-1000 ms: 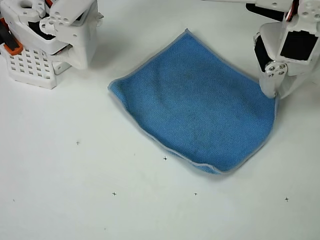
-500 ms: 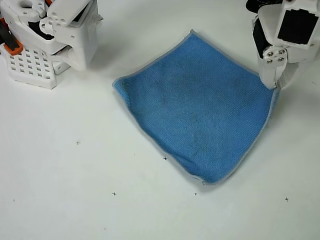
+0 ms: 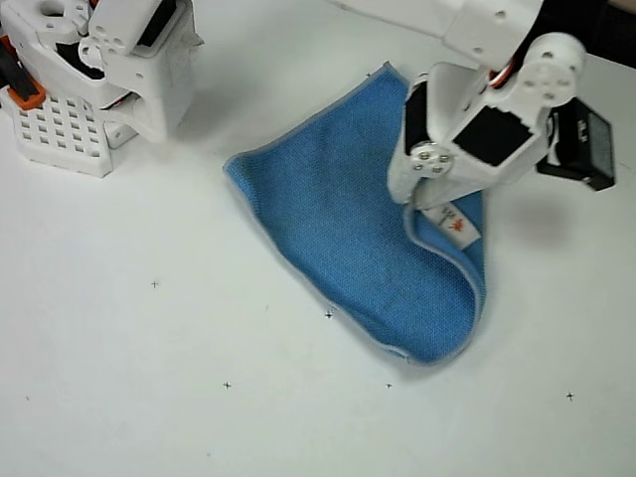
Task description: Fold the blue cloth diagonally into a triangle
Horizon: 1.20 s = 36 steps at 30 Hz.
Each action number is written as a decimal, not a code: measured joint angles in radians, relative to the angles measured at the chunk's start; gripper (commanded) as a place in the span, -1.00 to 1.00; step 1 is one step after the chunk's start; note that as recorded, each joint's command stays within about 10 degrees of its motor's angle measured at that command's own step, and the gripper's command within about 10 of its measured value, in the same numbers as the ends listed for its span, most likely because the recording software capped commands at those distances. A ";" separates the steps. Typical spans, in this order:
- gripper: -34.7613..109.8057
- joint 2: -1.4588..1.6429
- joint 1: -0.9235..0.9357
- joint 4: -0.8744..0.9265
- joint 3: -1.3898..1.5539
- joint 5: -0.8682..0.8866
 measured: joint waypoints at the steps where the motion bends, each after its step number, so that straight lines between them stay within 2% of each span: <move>1: -0.52 0.014 0.000 0.000 0.018 0.000; 13: -0.52 0.202 0.110 0.077 0.175 -0.012; 27: -0.52 0.489 0.086 0.078 0.532 0.101; 36: -0.52 0.721 0.060 -0.023 0.767 0.187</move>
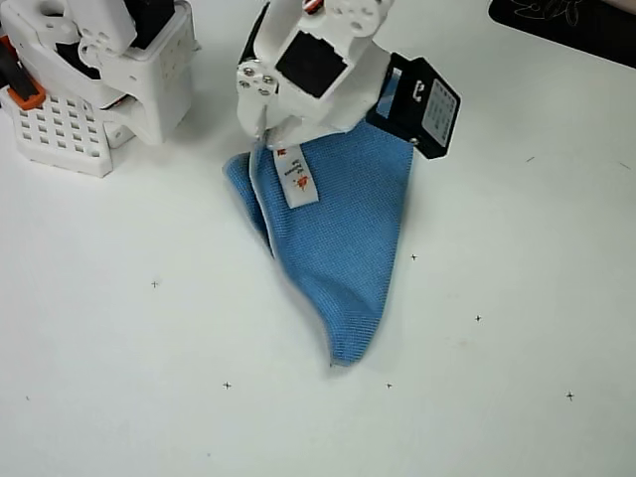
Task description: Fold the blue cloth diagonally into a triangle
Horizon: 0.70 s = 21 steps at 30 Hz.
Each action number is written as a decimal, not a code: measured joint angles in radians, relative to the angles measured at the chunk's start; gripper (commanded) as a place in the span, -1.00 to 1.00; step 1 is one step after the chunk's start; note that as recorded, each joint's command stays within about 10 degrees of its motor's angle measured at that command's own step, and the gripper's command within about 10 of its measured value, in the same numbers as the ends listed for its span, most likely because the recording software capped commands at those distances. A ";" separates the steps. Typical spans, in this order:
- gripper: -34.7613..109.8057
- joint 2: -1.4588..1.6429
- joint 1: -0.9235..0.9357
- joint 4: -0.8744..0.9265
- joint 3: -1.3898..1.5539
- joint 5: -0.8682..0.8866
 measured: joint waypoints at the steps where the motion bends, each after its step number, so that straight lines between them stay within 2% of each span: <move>1: -0.52 0.028 0.003 -0.020 0.040 -0.002; 7: -0.52 0.201 0.029 -0.124 0.239 -0.005; 14: -0.52 0.420 0.089 -0.207 0.298 -0.074; 16: -0.40 0.474 0.109 -0.224 0.298 -0.087; 21: -0.25 0.483 0.098 -0.259 0.318 -0.112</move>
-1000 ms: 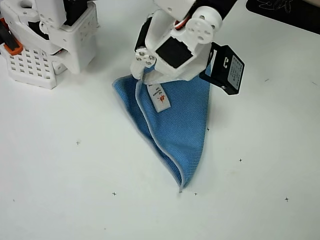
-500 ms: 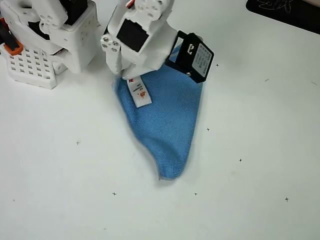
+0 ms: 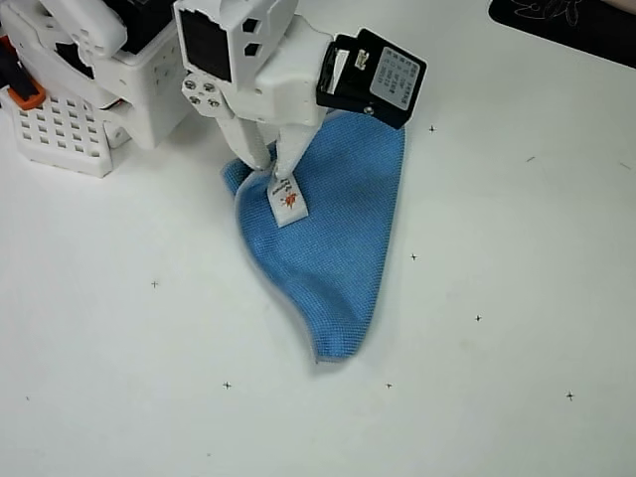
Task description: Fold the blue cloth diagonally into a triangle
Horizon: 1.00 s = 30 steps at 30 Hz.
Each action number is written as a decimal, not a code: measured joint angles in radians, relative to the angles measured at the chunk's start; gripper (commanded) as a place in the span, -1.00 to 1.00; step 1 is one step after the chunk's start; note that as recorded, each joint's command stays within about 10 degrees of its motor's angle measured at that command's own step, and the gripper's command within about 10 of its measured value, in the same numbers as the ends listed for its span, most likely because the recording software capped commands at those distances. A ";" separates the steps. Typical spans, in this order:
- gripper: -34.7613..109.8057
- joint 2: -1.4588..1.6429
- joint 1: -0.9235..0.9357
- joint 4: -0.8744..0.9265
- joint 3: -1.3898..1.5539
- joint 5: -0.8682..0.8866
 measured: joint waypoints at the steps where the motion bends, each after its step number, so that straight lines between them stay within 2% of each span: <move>1: -0.22 0.000 -0.002 -0.003 0.000 -0.005; 17: -0.18 0.003 0.054 -0.054 0.046 -0.052; 24: -0.18 0.206 0.153 -0.058 0.213 -0.055; 30: -0.18 0.321 0.186 -0.058 0.225 -0.058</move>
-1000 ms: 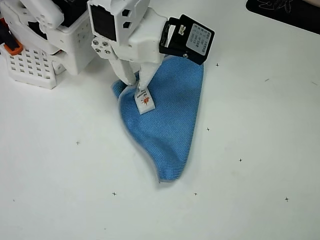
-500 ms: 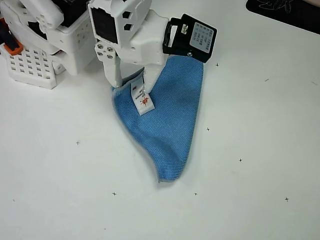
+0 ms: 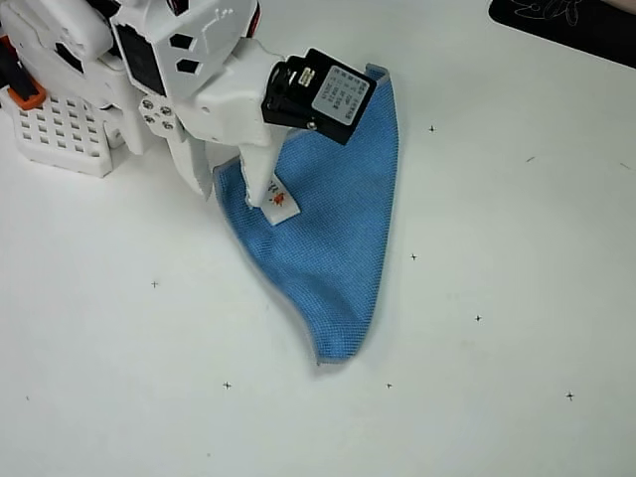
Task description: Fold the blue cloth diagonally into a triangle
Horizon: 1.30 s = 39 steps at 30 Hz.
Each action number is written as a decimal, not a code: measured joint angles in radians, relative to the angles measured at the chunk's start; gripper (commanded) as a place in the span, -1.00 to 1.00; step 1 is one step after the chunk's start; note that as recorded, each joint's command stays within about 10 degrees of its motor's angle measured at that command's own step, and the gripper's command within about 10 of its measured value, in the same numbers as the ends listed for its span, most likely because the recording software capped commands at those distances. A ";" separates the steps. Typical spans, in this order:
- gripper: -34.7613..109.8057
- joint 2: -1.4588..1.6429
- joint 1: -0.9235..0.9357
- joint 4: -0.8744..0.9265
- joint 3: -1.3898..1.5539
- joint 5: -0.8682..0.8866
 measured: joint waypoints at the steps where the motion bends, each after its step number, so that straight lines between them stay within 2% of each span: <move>1: -0.18 0.005 0.000 0.000 0.000 0.003; 7: -0.18 0.060 -0.002 -0.023 0.043 0.000; 19: -0.18 0.502 0.034 0.009 0.186 -0.008; 39: -0.18 0.532 0.032 -0.015 0.216 -0.012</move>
